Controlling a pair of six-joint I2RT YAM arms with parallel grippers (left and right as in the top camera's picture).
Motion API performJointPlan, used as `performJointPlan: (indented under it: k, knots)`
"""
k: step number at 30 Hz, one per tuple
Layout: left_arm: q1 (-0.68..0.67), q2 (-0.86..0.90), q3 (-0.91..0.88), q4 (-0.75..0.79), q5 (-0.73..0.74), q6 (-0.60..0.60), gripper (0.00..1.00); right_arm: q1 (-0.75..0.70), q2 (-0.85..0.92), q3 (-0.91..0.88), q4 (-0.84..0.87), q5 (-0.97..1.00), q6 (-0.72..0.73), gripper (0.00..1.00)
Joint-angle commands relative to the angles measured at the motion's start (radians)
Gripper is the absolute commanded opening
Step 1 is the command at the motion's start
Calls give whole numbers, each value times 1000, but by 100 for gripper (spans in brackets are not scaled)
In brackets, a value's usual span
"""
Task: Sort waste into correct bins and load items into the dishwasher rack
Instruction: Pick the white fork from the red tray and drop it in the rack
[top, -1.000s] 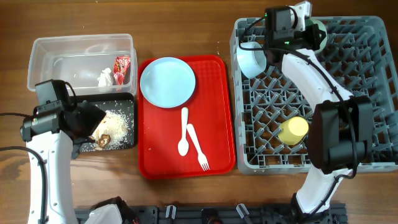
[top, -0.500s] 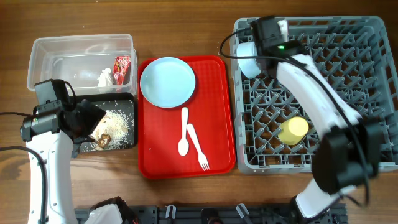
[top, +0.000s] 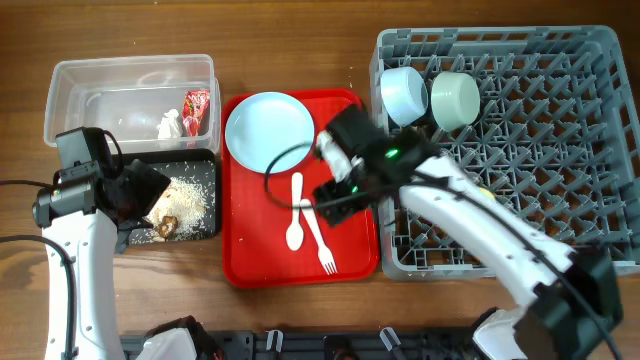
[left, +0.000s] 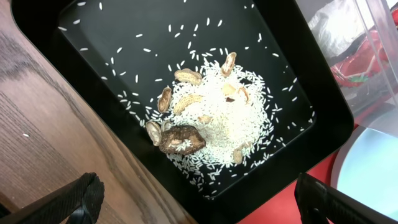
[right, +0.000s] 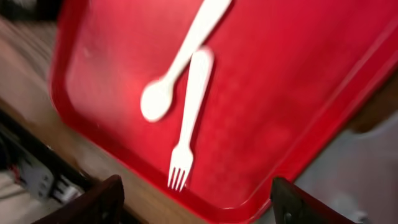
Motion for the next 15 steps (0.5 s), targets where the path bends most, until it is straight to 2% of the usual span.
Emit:
performJointPlan:
  k: [1, 7, 8, 12, 15]
  knots:
    - [5, -9, 3, 2, 9, 13, 100, 86, 101, -39, 8, 77, 24, 77]
    - [5, -9, 3, 2, 9, 13, 100, 156, 301, -39, 66, 112, 50, 77]
    - [5, -9, 3, 2, 9, 13, 100, 155, 322, -39, 63, 134, 83, 74]
    - [5, -9, 3, 2, 39, 13, 100, 154, 323, -39, 60, 233, 147, 66]
    - [5, -9, 3, 2, 43, 13, 100, 156, 323, -39, 78, 237, 112, 64]
